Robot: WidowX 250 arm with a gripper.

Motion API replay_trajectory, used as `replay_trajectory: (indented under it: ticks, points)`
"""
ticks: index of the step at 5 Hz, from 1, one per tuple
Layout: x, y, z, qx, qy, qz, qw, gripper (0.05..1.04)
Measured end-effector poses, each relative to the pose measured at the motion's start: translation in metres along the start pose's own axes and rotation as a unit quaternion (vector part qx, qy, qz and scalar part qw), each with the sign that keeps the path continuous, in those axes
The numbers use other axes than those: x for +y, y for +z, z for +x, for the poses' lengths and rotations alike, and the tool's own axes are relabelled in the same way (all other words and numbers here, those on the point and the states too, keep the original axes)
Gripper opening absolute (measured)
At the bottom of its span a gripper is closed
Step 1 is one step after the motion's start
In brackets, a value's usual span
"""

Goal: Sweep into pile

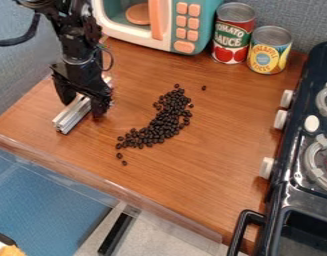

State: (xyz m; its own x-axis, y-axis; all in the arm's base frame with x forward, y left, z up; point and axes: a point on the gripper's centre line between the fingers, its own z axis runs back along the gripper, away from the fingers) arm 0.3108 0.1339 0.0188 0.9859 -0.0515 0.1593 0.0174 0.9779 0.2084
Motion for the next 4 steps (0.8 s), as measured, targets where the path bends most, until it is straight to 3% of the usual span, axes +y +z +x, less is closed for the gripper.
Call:
replay_trajectory:
  ticks: [2,3,4]
  points:
    - [-0.003,0.002,0.008,0.021,0.030,-0.015,0.9992,0.387]
    - [-0.004,0.016,0.017,0.038,0.064,-0.035,0.9966,0.373]
    - [-0.011,0.022,0.016,0.058,0.118,-0.028,0.9909,0.373]
